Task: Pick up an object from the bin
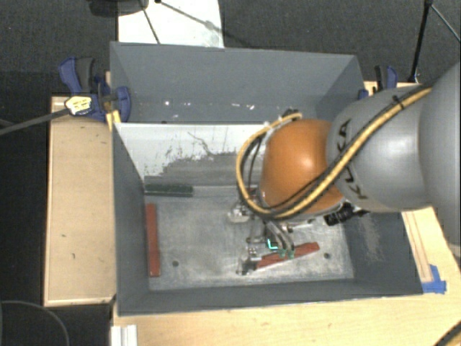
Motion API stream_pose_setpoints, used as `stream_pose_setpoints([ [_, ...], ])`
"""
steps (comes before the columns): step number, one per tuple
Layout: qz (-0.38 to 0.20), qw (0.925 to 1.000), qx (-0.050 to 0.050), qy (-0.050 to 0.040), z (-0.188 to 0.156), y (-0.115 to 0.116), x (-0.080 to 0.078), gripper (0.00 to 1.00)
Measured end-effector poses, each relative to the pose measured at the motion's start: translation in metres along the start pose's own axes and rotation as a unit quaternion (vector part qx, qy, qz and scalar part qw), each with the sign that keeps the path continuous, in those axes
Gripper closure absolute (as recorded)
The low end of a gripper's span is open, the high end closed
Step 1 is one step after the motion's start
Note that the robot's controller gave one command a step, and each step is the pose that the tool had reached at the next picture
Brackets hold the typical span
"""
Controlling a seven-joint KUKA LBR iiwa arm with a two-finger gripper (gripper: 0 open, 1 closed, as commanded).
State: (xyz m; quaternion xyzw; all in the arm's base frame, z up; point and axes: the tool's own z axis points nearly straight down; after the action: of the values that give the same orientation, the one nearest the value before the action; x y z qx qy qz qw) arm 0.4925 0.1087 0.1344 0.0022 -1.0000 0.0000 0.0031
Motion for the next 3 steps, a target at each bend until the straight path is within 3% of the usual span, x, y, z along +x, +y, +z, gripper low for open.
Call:
stream_pose_setpoints([
  [1, 0.002, 1.0, 0.0, -0.0037, -0.004, 0.0, -0.002, 0.0],
  [2, -0.02, 0.9997, -0.001, -0.0092, 0.059, -0.066, -0.022, 1.0],
  [3, -0.02, 0.9997, -0.001, -0.0092, 0.059, -0.066, -0.022, 1.0],
])
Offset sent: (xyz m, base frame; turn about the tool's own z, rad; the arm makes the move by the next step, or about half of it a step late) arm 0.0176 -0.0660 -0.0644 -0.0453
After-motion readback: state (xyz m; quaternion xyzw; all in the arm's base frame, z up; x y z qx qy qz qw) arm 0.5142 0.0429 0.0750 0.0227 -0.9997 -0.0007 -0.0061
